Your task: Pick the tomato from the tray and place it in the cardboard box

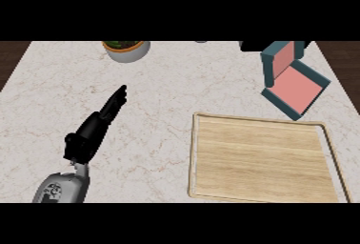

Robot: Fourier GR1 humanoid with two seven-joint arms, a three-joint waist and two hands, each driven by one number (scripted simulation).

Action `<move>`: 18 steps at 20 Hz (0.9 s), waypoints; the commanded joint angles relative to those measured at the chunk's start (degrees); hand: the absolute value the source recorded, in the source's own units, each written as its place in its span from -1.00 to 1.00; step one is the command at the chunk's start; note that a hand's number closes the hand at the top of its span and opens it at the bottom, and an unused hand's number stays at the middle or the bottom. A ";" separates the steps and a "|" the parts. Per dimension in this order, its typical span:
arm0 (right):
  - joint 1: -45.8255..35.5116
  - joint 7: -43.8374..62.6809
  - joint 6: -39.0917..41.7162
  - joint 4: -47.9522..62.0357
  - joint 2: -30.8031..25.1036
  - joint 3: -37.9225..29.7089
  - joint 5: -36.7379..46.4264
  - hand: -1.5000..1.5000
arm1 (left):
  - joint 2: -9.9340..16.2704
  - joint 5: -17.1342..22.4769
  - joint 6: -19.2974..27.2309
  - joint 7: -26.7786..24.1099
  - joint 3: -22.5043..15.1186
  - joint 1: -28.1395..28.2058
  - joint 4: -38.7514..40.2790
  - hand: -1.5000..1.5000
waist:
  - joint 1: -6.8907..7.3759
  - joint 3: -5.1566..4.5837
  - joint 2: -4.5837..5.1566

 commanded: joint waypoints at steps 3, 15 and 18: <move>2.04 -14.18 11.11 10.06 -6.99 -11.62 -14.63 1.00 | -0.34 -0.45 0.09 0.83 -0.71 0.19 -1.60 0.00 | 1.12 -0.10 0.08; -13.35 -0.07 13.95 19.84 -9.73 -4.84 -18.45 1.00 | -1.54 -1.90 -0.84 -3.47 -2.19 -0.96 2.98 0.00 | 4.10 -0.17 0.74; -16.94 0.32 15.52 22.46 -9.98 -3.20 -17.89 1.00 | -2.63 -3.15 0.52 -2.65 -2.62 -2.03 3.68 0.00 | 3.69 -0.17 0.67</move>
